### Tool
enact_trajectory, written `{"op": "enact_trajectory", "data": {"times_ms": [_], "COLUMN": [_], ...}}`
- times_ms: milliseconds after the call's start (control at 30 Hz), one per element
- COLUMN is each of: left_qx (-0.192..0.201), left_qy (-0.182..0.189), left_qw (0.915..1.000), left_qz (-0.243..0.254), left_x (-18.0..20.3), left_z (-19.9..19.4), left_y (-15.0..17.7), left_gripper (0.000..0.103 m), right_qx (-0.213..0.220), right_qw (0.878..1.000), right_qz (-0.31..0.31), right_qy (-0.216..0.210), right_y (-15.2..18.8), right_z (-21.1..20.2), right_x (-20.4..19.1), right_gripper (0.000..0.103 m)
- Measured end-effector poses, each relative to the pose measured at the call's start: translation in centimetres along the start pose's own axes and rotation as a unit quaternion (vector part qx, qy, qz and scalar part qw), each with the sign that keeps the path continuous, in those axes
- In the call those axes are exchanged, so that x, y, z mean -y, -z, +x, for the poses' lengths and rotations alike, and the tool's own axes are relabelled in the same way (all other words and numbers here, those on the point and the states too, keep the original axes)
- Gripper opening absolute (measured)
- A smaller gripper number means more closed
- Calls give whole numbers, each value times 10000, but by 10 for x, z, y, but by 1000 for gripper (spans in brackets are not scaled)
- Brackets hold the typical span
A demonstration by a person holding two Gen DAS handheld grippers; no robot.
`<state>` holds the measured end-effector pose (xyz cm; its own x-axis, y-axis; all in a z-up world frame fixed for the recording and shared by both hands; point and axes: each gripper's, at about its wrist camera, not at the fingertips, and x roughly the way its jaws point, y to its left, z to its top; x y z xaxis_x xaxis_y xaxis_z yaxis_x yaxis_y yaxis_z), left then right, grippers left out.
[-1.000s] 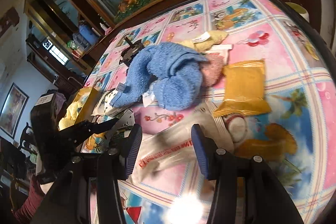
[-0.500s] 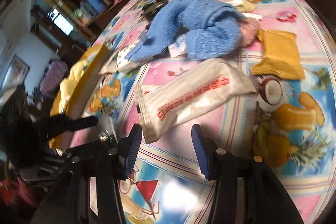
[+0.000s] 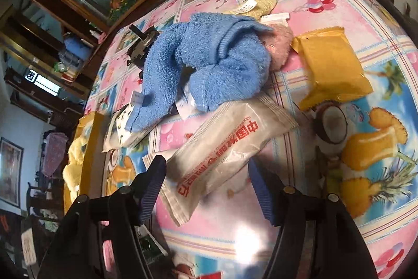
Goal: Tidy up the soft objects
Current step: 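Grasp the white red-print packet with the right tool while the left tool holds the sachet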
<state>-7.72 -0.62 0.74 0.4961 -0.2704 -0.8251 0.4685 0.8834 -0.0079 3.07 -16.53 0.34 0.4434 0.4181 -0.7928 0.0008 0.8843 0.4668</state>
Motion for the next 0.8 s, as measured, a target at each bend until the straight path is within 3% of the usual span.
{"op": "enact_trajectory", "data": {"times_ms": [133, 200, 267, 400, 533, 633, 700, 767, 800], "left_qx": [7, 72, 110, 150, 181, 225, 219, 206, 200], "left_qy": [-46, 15, 93, 222, 351, 554, 700, 706, 695], "left_qw": [9999, 9999, 9996, 9990, 9982, 9968, 9952, 9943, 9939], "left_qz": [-131, -149, -247, -354, -446, -524, -650, -774, -834], "left_x": [-1, -1, -3, -6, -9, -14, -21, -29, -29], "left_z": [1, -1, -3, -4, -7, -10, -13, -15, -17], "left_y": [0, 1, 3, 3, 5, 9, 12, 15, 17], "left_gripper": [64, 48, 43, 42, 42, 41, 40, 40, 40], "right_qx": [30, 15, -10, -96, -377, -275, -29, 280, 439], "right_qw": [9998, 9995, 9985, 9953, 9879, 9964, 9993, 9910, 9800], "right_qz": [153, 308, 542, 956, 1440, 681, -140, -1305, -1908], "right_qy": [103, 100, 99, 82, -444, -430, -337, 95, 355], "right_y": [-6, -9, -13, -23, -22, -13, -6, -3, -1], "right_z": [6, 8, 10, 15, 17, -7, -30, -43, -45], "right_x": [-7, -7, -5, -5, 2, -9, -21, -39, -48], "right_gripper": [70, 70, 70, 72, 72, 72, 72, 72, 73]}}
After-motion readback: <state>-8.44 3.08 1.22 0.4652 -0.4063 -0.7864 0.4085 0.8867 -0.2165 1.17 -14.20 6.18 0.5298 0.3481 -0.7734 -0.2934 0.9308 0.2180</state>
